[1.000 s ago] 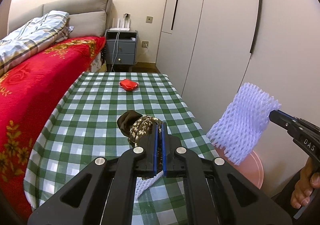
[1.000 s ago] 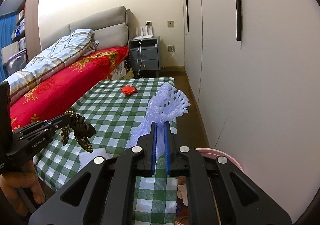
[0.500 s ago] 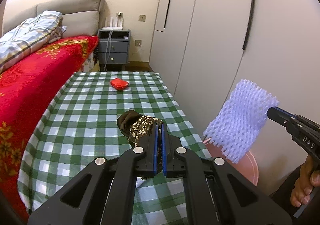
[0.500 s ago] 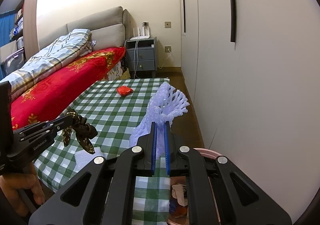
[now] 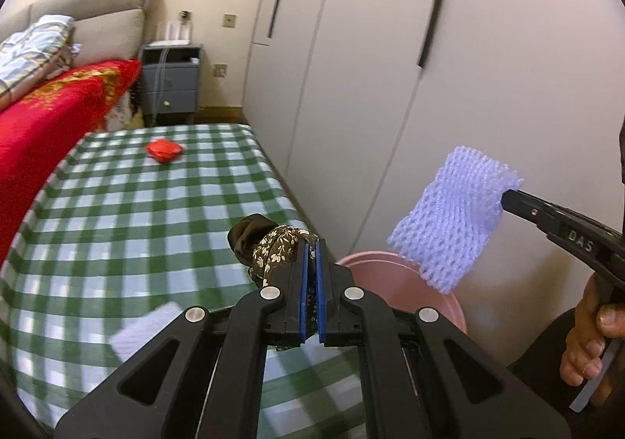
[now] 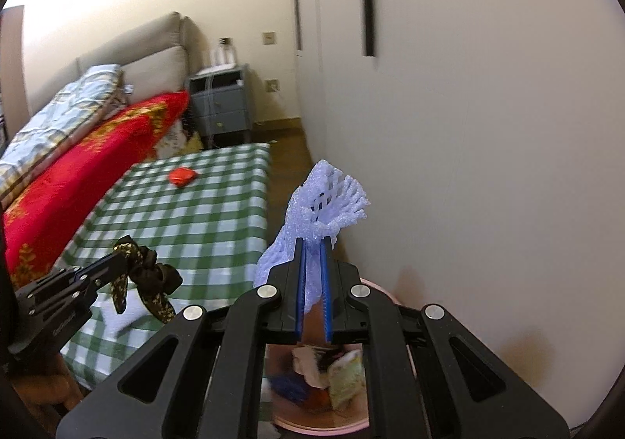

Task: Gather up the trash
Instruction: 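Open both grippers over the pink bucket to drop the scrunchie and foam net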

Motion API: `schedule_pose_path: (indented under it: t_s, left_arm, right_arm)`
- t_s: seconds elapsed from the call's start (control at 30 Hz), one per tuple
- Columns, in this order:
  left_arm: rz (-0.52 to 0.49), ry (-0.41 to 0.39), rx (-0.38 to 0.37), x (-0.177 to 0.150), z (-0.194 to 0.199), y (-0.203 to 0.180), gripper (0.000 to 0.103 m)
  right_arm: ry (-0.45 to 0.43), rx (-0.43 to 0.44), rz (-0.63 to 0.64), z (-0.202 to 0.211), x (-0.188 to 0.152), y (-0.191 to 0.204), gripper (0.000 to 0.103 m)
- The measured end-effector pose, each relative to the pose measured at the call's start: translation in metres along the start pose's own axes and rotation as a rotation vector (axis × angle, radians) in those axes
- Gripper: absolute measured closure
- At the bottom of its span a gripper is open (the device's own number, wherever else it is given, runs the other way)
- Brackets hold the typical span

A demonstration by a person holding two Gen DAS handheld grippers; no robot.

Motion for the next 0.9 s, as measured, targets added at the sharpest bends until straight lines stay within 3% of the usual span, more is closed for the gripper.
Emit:
schedule_pose_path:
  t_s: [0.33, 0.63, 0.7, 0.73, 0.77, 0.83, 0.9]
  left_arm:
    - [-0.024, 0.064, -0.109, 0.004, -0.045, -0.038, 0.1]
    - [-0.04, 0.168, -0.192, -0.002, -0.093, -0.06, 0.099]
    - [-0.052, 0.205, -0.216, -0.006, -0.103, -0.065, 0.099]
    - [-0.055, 0.219, -0.218, -0.007, -0.107, -0.066, 0.093]
    - [-0.053, 0.23, -0.217, -0.007, -0.11, -0.065, 0.084]
    - [-0.041, 0.237, -0.21, -0.009, -0.112, -0.06, 0.075]
    - [-0.02, 0.238, -0.203, -0.008, -0.111, -0.051, 0.075]
  right_arm:
    - [0.021, -0.074, -0.019, -0.013, 0.001, -0.014, 0.095]
    - [0.06, -0.118, -0.041, -0.029, 0.002, -0.024, 0.095]
    - [0.076, -0.124, -0.04, -0.034, 0.001, -0.024, 0.092]
    - [0.086, -0.128, -0.04, -0.037, 0.002, -0.023, 0.091]
    - [0.097, -0.133, -0.043, -0.04, 0.002, -0.024, 0.086]
    - [0.096, -0.141, -0.056, -0.041, 0.002, -0.026, 0.072]
    - [0.094, -0.143, -0.066, -0.041, 0.002, -0.028, 0.06]
Point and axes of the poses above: each gripper's, at about its wrist camera, not at the fingertips, and z roughly against the way its jaws point, y to its left, x to its top, the point moved 4 cm from there along -z, roughly the way its jaws point, and after that the axes turned 14 degrees about y, right-handed, at the moved point
